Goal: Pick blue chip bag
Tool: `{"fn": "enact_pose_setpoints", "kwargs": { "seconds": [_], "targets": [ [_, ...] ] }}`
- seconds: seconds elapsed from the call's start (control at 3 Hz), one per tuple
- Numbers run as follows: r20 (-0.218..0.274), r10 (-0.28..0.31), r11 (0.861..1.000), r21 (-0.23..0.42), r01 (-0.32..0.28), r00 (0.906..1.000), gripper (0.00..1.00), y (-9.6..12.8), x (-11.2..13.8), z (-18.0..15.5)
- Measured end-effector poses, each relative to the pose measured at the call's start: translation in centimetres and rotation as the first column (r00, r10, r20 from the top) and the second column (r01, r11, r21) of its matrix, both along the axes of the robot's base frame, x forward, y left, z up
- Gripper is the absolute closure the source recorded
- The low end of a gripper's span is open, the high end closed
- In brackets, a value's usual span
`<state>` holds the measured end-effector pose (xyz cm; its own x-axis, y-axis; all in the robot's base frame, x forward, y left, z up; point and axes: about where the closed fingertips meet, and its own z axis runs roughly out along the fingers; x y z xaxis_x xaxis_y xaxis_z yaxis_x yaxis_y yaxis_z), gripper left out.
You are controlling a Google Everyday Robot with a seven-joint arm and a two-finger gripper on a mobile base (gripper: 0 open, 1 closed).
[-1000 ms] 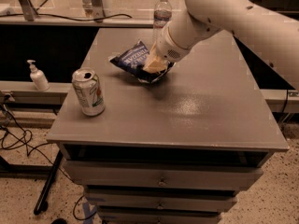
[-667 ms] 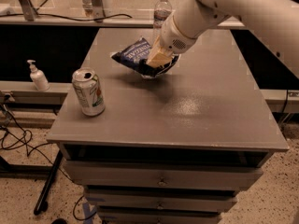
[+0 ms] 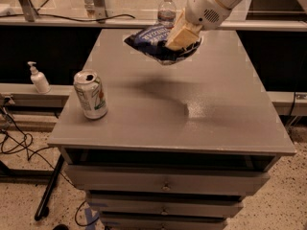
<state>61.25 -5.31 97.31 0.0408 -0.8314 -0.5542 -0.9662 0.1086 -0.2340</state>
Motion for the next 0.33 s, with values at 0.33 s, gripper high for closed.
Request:
{"fn": "enact_pose_setpoints", "kwargs": {
  "seconds": [0.33],
  "targets": [
    [0.002, 0.005, 1.000, 0.001, -0.005, 1.0000, 1.00, -0.02, -0.14, 0.49]
  ]
}}
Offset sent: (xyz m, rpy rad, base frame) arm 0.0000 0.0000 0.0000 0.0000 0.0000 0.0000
